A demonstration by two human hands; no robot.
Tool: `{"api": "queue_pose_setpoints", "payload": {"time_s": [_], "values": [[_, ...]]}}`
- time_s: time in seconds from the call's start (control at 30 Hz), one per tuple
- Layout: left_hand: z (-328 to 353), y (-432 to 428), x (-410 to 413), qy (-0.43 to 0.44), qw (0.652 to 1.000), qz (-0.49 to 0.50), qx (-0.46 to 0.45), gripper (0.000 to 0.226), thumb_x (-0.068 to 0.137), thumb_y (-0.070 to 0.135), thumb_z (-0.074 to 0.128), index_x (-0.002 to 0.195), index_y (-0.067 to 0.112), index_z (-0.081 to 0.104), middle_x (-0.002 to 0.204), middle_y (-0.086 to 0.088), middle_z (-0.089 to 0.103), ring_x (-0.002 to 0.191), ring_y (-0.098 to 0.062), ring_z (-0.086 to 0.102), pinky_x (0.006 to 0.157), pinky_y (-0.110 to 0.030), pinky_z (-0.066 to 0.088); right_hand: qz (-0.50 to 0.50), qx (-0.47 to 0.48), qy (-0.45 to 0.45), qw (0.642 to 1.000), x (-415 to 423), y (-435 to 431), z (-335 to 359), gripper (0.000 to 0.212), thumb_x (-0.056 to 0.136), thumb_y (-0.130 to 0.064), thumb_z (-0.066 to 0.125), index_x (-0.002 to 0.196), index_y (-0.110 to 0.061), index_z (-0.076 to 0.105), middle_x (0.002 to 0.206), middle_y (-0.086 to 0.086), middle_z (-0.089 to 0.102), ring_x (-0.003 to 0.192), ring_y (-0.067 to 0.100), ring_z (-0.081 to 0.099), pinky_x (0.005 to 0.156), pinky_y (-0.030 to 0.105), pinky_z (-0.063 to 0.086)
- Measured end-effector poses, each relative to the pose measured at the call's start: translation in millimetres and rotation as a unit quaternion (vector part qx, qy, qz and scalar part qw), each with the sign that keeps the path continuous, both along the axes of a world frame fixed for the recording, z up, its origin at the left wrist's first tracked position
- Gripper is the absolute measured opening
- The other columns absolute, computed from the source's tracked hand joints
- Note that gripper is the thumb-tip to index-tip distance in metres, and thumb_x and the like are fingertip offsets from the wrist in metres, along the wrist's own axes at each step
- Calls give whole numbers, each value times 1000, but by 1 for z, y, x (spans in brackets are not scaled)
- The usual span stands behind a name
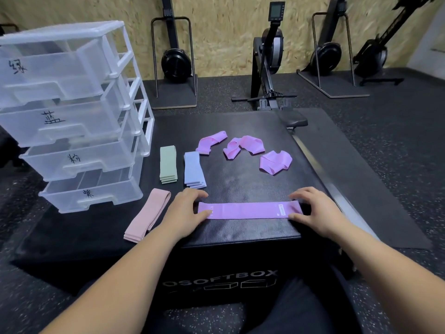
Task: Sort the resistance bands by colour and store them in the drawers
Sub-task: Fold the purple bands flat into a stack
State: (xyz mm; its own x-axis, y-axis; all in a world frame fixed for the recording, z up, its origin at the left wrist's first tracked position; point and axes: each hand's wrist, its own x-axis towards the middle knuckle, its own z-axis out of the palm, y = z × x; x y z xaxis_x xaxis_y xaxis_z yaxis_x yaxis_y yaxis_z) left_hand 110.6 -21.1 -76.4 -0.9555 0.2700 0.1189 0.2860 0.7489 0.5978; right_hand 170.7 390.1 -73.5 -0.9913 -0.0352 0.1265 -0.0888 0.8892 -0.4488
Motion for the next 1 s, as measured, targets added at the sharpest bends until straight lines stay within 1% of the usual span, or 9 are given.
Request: {"api": "queue_pose_setpoints", "payload": {"time_s": [0.1, 0.2, 0.37, 0.47, 0.63, 0.7, 0.8, 0.9, 1.0], "values": [[6, -6, -3, -38, 997, -54, -33, 63, 82, 33, 88, 140, 30, 63, 135, 15, 61, 128, -7, 51, 113, -28, 39, 33, 45, -32, 998, -4, 5, 2, 54, 77, -39, 89, 127, -36, 69, 129, -14, 66, 115, 20, 59, 101, 36, 48], [10, -8, -6, -32, 996, -63, -53, 60, 83, 29, 87, 139, 30, 64, 134, 14, 63, 126, -9, 51, 107, -23, 37, 28, 65, -35, 997, -7, 5, 3, 48, 80, -37, 88, 124, -40, 69, 124, -17, 68, 110, 17, 57, 95, 32, 48], [15, -5, -8, -17, 991, -85, -101, 50, 87, 31, 83, 133, 33, 65, 125, 12, 62, 121, -15, 48, 107, -33, 42, 40, 76, -51, 995, -9, 5, 9, 41, 83, -41, 86, 120, -45, 69, 120, -23, 63, 108, 14, 55, 94, 35, 50], [17, -5, -11, -21, 989, -96, -115, 50, 86, 36, 80, 133, 35, 64, 126, 13, 60, 122, -15, 47, 108, -34, 42, 59, 82, -53, 993, -11, 7, 12, 39, 82, -46, 85, 118, -47, 69, 117, -27, 58, 107, 14, 56, 92, 32, 49], [24, 5, -20, -1, 987, -104, -122, 53, 84, 42, 81, 134, 32, 65, 123, 11, 61, 120, -15, 50, 106, -34, 44, 70, 47, -55, 995, -21, 8, 21, 36, 81, -53, 83, 114, -44, 72, 117, -19, 61, 107, 8, 61, 90, 26, 46], [27, 14, -24, -3, 989, -100, -108, 52, 86, 42, 81, 134, 32, 65, 119, 11, 59, 117, -13, 54, 105, -35, 46, 54, 33, -55, 996, -27, 4, 24, 32, 84, -51, 80, 114, -44, 72, 116, -15, 62, 106, 11, 62, 91, 28, 48], [31, 31, -33, -5, 989, -106, -98, 51, 88, 43, 79, 136, 31, 63, 122, 13, 57, 117, -12, 57, 103, -34, 48, 28, 17, -51, 998, -38, -7, 26, 32, 88, -48, 78, 118, -38, 74, 118, -12, 62, 103, 12, 63, 95, 34, 52], [33, 53, -43, -4, 989, -114, -93, 50, 90, 43, 77, 136, 30, 62, 122, 11, 56, 115, -13, 58, 103, -37, 48, 15, 7, -56, 998, -54, -16, 27, 32, 90, -47, 77, 121, -37, 73, 121, -11, 61, 107, 13, 63, 97, 38, 53], [31, 78, -54, -11, 988, -118, -103, 53, 92, 44, 76, 140, 29, 60, 132, 7, 57, 123, -17, 57, 106, -38, 47, 14, 18, -57, 998, -71, -21, 24, 34, 91, -45, 76, 124, -38, 71, 125, -12, 60, 114, 13, 61, 97, 39, 53]]}}
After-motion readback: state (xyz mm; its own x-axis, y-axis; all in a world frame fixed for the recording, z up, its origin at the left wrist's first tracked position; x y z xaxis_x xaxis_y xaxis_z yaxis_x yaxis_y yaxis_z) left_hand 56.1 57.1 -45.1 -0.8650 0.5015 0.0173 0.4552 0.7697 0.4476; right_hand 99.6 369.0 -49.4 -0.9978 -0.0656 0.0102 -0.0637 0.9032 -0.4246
